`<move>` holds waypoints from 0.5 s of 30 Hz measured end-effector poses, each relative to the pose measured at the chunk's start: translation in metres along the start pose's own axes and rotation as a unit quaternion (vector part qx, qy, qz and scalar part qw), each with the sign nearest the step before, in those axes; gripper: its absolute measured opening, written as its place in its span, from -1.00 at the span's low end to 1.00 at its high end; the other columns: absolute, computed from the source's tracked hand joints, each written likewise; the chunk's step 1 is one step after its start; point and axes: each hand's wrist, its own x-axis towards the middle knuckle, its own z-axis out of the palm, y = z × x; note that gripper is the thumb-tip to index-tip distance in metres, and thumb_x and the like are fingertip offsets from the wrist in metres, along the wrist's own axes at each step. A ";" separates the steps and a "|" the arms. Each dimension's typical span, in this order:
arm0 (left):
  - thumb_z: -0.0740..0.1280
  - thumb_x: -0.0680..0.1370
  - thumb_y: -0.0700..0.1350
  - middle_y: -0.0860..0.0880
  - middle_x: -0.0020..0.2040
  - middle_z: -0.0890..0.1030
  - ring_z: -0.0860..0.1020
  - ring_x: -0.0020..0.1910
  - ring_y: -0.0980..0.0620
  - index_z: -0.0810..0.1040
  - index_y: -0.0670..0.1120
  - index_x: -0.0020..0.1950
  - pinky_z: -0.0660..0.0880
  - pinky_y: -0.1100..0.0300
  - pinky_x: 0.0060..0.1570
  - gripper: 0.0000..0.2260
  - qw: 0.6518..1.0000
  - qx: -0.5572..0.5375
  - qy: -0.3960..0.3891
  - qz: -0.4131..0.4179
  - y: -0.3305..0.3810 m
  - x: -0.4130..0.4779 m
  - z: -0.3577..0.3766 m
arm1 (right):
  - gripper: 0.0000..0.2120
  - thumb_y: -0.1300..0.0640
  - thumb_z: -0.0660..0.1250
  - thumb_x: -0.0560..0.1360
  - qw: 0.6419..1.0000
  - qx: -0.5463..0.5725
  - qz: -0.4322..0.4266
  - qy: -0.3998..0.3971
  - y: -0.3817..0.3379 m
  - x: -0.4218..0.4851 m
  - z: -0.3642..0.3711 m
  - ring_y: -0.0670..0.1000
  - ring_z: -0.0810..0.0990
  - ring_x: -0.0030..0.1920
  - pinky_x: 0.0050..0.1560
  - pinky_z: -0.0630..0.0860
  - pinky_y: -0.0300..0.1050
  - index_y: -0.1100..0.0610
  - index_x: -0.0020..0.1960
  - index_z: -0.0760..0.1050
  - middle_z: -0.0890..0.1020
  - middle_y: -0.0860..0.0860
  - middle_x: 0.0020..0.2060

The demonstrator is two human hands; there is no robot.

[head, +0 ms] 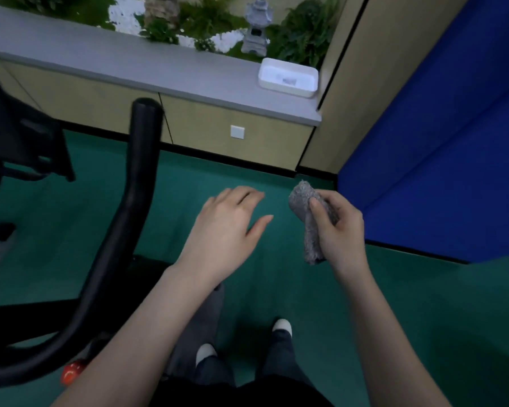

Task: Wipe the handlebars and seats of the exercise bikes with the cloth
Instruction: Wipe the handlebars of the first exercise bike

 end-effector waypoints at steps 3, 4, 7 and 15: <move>0.16 0.61 0.10 -0.01 0.42 0.37 0.35 0.37 -0.03 0.35 -0.08 0.45 0.27 0.05 0.35 -0.55 0.997 0.026 -0.063 -0.025 0.000 0.011 0.025 | -0.89 0.20 0.28 0.56 1.000 -0.022 -0.004 0.011 0.020 -0.001 -0.020 -0.33 0.52 -0.11 -0.09 0.40 -0.47 0.03 -0.01 0.55 0.59 -0.17 -0.13; 0.15 0.61 0.11 -0.01 0.44 0.34 0.33 0.39 -0.03 0.33 -0.08 0.46 0.26 0.05 0.37 -0.54 0.996 0.032 -0.078 -0.030 0.005 0.017 0.035 | -0.88 0.21 0.29 0.56 0.999 -0.030 -0.005 0.014 0.028 0.001 -0.032 -0.35 0.50 -0.08 -0.05 0.37 -0.51 0.03 0.00 0.55 0.56 -0.13 -0.09; 0.14 0.62 0.12 -0.01 0.46 0.32 0.30 0.41 -0.03 0.30 -0.08 0.48 0.24 0.05 0.39 -0.52 0.992 0.032 -0.114 -0.036 0.026 0.034 0.067 | -0.87 0.20 0.29 0.55 0.998 -0.053 -0.003 0.023 0.054 0.010 -0.071 -0.37 0.46 -0.04 -0.01 0.31 -0.55 0.10 0.06 0.58 0.50 -0.06 -0.04; 0.07 0.61 0.20 -0.03 0.53 0.20 0.12 0.51 -0.01 0.13 -0.07 0.54 0.08 0.05 0.46 -0.42 0.978 0.080 -0.184 -0.057 0.076 0.078 0.142 | -0.87 0.20 0.29 0.56 0.995 -0.064 0.049 0.059 0.124 0.026 -0.170 -0.28 0.50 -0.08 -0.10 0.32 -0.53 0.15 0.07 0.57 0.54 -0.03 -0.07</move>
